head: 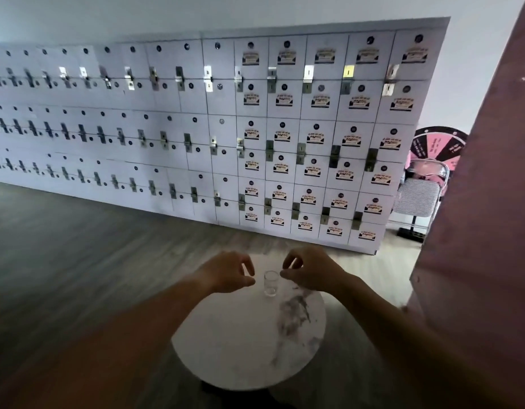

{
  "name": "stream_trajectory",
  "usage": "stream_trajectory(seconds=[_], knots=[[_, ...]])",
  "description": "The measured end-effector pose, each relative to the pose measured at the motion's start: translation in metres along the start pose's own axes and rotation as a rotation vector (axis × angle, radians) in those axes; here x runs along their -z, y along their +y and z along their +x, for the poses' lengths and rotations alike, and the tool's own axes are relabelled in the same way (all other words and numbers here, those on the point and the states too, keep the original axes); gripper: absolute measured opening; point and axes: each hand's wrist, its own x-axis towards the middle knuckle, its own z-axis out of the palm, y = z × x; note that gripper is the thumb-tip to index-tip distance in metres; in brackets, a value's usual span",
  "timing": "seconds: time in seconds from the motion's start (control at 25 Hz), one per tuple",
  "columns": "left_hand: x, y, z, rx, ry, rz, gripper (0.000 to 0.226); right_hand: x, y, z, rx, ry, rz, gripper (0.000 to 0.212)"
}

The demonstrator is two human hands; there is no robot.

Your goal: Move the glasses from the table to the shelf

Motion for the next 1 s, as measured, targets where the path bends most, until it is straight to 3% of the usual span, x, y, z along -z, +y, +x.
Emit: stream_trajectory(seconds=[0.6, 1.0], knots=[[-0.111, -0.149, 0.242, 0.027, -0.325, -0.145, 0.027, -0.118, 0.115, 0.203, -0.374, -0.105, 0.072, 0.008], [-0.248, -0.205, 0.323, 0.126, -0.434, -0.34, 0.071, -0.226, 0.202, 0.25, -0.521, -0.181, -0.014, 0.034]])
